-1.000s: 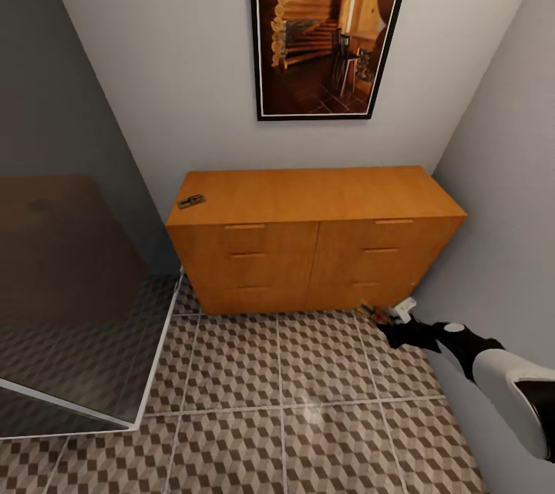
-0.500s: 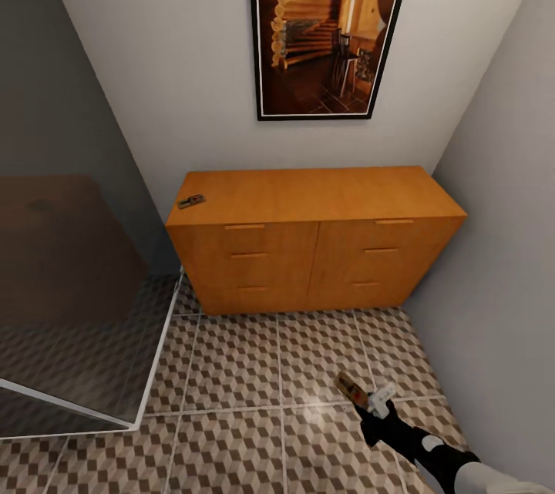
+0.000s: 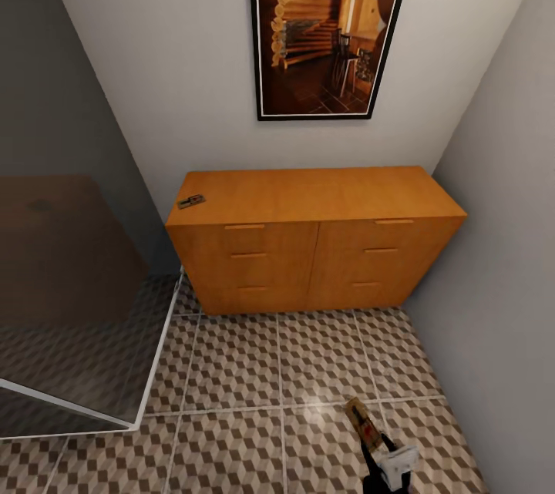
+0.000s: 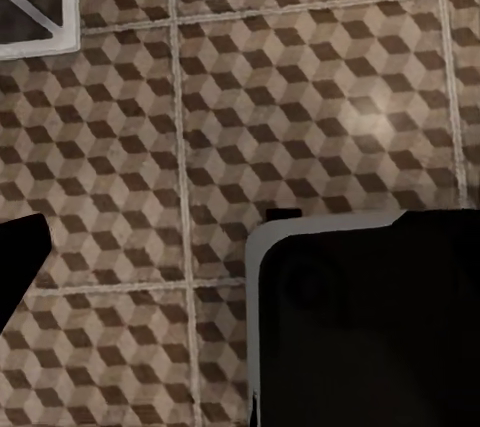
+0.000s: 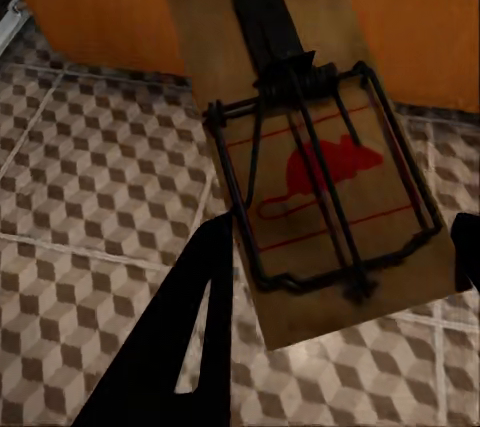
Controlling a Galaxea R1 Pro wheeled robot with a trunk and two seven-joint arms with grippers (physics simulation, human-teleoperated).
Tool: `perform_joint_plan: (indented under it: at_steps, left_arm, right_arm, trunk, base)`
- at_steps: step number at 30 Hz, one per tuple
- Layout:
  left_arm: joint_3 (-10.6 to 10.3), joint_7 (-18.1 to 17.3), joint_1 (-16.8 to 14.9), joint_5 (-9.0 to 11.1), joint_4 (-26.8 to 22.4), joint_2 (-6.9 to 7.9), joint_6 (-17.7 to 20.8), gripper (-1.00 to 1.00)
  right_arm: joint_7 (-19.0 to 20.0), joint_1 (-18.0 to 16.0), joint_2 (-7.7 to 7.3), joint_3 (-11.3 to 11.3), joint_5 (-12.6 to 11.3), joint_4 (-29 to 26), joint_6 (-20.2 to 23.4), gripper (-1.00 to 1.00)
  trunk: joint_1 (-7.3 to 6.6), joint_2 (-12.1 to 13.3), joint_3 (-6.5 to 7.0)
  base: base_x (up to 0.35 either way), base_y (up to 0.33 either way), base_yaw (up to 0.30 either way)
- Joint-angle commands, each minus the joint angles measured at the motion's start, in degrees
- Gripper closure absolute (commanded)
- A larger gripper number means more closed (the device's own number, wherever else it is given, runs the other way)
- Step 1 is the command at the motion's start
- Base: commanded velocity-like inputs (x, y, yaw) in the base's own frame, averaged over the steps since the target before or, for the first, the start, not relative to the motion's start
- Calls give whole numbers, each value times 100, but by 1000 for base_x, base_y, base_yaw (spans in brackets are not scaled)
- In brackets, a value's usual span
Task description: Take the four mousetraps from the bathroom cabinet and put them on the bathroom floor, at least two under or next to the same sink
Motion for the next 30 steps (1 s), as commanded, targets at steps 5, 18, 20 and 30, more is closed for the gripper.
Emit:
perform_joint_plan:
  at_steps: [5,18,20,30]
  left_arm:
    - [-59,324,-3,43,-1889,-1,2101,-100]
    - [24,347,-3,43,-6255,10,5903,-100]
    - [102,347,-4,43,-6976,7,6614,-100]
    - [158,347,-35,41,-8709,-20,8286,-100]
  right_arm:
    - [-1365,478,223,35,-56,5,-468,100]
    - [-2098,709,460,31,-43,-25,-468,100]
    - [-2141,710,467,33,-40,-28,-468,100]
    - [-2180,711,474,16,-51,-39,-468,100]
  trunk:
    - [3,-9,-9]
    - [3,-9,-9]
    - [3,-9,-9]
    - [3,-9,-9]
  base:
    - [0,0,0]
    - [0,0,0]
    - [0,0,0]
    - [0,0,0]
